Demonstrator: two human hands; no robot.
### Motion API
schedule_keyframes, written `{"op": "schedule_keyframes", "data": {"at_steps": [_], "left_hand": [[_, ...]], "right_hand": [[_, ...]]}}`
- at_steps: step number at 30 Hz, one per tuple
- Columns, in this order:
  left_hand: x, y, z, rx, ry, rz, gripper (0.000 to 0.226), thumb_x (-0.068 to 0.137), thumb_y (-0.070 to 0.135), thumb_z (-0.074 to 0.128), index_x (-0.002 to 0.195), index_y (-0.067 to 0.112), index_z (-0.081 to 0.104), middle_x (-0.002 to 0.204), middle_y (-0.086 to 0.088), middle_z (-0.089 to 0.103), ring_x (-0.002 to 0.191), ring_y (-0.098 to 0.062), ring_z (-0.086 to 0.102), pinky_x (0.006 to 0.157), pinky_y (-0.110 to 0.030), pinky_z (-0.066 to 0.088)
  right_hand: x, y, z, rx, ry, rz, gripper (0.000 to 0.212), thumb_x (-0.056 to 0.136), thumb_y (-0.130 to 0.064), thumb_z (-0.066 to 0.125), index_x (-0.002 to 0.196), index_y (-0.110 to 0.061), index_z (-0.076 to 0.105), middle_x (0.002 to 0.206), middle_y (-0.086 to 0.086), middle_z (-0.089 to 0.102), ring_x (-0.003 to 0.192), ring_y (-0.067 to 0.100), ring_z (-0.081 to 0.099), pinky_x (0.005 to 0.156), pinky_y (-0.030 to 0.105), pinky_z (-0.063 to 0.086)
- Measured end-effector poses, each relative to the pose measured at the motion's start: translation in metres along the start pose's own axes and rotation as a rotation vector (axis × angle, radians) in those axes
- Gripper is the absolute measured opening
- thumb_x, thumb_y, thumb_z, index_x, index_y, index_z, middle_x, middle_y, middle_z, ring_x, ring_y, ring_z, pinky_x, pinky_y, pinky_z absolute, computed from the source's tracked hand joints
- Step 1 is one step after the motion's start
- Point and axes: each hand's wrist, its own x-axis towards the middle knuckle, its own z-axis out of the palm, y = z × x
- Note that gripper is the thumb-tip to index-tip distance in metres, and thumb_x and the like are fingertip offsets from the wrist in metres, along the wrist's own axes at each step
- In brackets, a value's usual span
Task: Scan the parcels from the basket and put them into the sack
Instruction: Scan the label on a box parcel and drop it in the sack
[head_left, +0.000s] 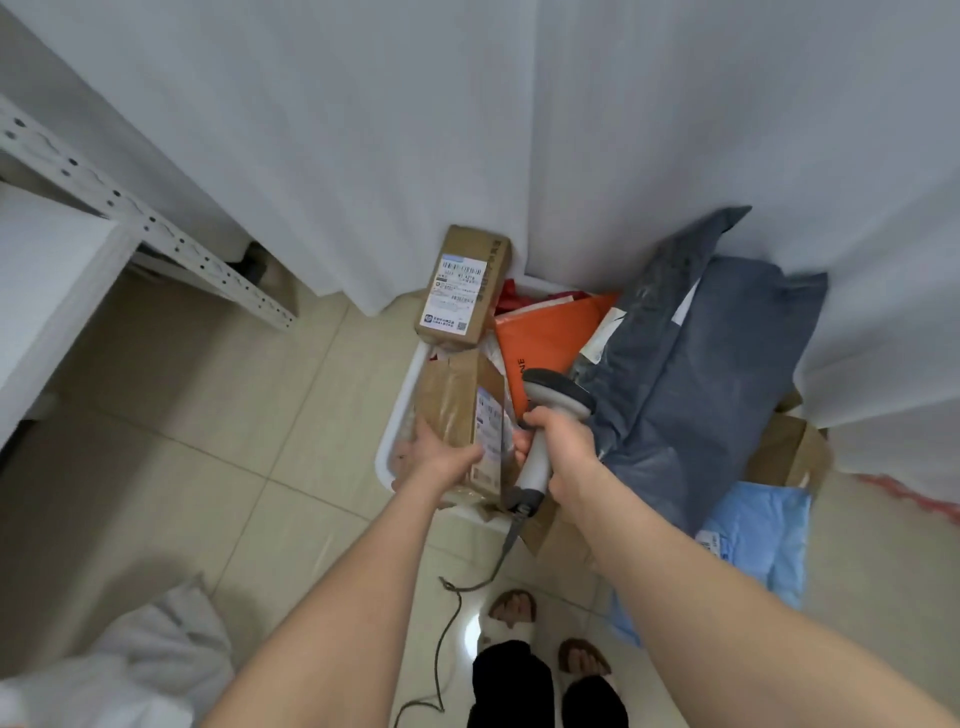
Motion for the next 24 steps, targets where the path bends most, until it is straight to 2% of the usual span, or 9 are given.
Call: {"op": "schedule_keyframes", "data": {"at_steps": [3, 5, 10, 12, 14, 17, 20, 22, 24], "left_hand": [[-0.025, -0.001, -0.041, -0.365, -0.112, 0.113, 0.088, 0.063, 0.039, 0.069, 0.144, 0.03, 0.035, 0.129, -0.001, 0.055, 0.111, -0.022, 0.058, 0.092, -0.032, 0.049], [-0.048, 0.002, -0.077, -0.546, -0.168, 0.144, 0.075, 0.074, 0.028, 0.067, 0.143, 0.027, 0.038, 0.126, 0.002, 0.06, 0.104, -0.018, 0.062, 0.081, -0.029, 0.052], [-0.124, 0.022, -0.163, -0.725, -0.24, 0.154, 0.042, 0.085, 0.023, 0.059, 0.126, 0.03, 0.051, 0.09, 0.006, 0.073, 0.069, -0.009, 0.071, 0.05, -0.023, 0.052], [-0.155, 0.029, -0.19, -0.73, -0.254, 0.161, 0.037, 0.086, 0.03, 0.059, 0.123, 0.029, 0.054, 0.081, 0.01, 0.073, 0.069, -0.007, 0.069, 0.05, -0.024, 0.05], [-0.187, 0.033, -0.213, -0.757, -0.294, 0.169, 0.038, 0.086, 0.037, 0.06, 0.122, 0.028, 0.055, 0.089, 0.009, 0.072, 0.081, -0.013, 0.065, 0.057, -0.029, 0.047], [-0.233, 0.032, -0.239, -0.782, -0.307, 0.2, 0.044, 0.082, 0.036, 0.068, 0.121, 0.029, 0.051, 0.1, 0.004, 0.066, 0.09, -0.019, 0.061, 0.061, -0.041, 0.051], [-0.269, 0.023, -0.261, -0.928, -0.216, 0.232, 0.046, 0.079, 0.023, 0.074, 0.12, 0.027, 0.053, 0.098, -0.001, 0.068, 0.088, -0.023, 0.066, 0.06, -0.041, 0.057], [-0.287, 0.014, -0.273, -0.997, -0.118, 0.266, 0.051, 0.08, 0.016, 0.073, 0.122, 0.03, 0.049, 0.097, 0.0, 0.068, 0.086, -0.023, 0.067, 0.058, -0.039, 0.058], [-0.303, 0.002, -0.283, -1.032, -0.02, 0.294, 0.061, 0.08, 0.013, 0.072, 0.131, 0.032, 0.044, 0.1, 0.001, 0.065, 0.089, -0.024, 0.066, 0.06, -0.04, 0.058]], "right_hand": [[-0.025, -0.005, -0.005, 0.014, 0.025, -0.011, 0.007, 0.084, -0.001, 0.06, 0.078, 0.001, 0.058, 0.052, 0.013, 0.058, 0.034, 0.016, 0.051, 0.038, 0.021, 0.045], [-0.051, -0.013, -0.004, 0.029, 0.026, -0.017, 0.008, 0.086, -0.002, 0.062, 0.079, 0.0, 0.058, 0.056, 0.013, 0.06, 0.039, 0.016, 0.053, 0.041, 0.022, 0.046], [-0.134, -0.049, 0.005, 0.003, -0.034, -0.083, 0.01, 0.081, -0.007, 0.07, 0.079, -0.003, 0.061, 0.065, 0.009, 0.063, 0.052, 0.017, 0.057, 0.053, 0.028, 0.051], [-0.169, -0.067, 0.01, -0.024, -0.115, -0.122, 0.02, 0.078, -0.011, 0.075, 0.093, -0.003, 0.063, 0.075, 0.01, 0.069, 0.06, 0.018, 0.063, 0.058, 0.029, 0.053], [-0.203, -0.081, 0.013, -0.059, -0.175, -0.182, 0.038, 0.076, -0.017, 0.079, 0.106, -0.006, 0.058, 0.091, 0.012, 0.071, 0.075, 0.022, 0.067, 0.066, 0.032, 0.055], [-0.25, -0.097, 0.013, -0.091, -0.242, -0.262, 0.035, 0.076, -0.016, 0.08, 0.102, -0.01, 0.057, 0.095, 0.011, 0.07, 0.083, 0.026, 0.069, 0.072, 0.038, 0.058], [-0.293, -0.107, 0.014, -0.155, -0.301, -0.338, 0.023, 0.08, -0.013, 0.076, 0.086, -0.013, 0.054, 0.083, 0.008, 0.068, 0.073, 0.023, 0.067, 0.058, 0.032, 0.053], [-0.319, -0.11, 0.015, -0.193, -0.316, -0.368, 0.018, 0.082, -0.011, 0.072, 0.092, -0.009, 0.056, 0.078, 0.009, 0.067, 0.062, 0.02, 0.063, 0.059, 0.032, 0.055], [-0.344, -0.109, 0.016, -0.201, -0.416, -0.371, 0.014, 0.087, -0.008, 0.066, 0.097, -0.003, 0.058, 0.07, 0.011, 0.065, 0.048, 0.016, 0.058, 0.053, 0.029, 0.052]]}}
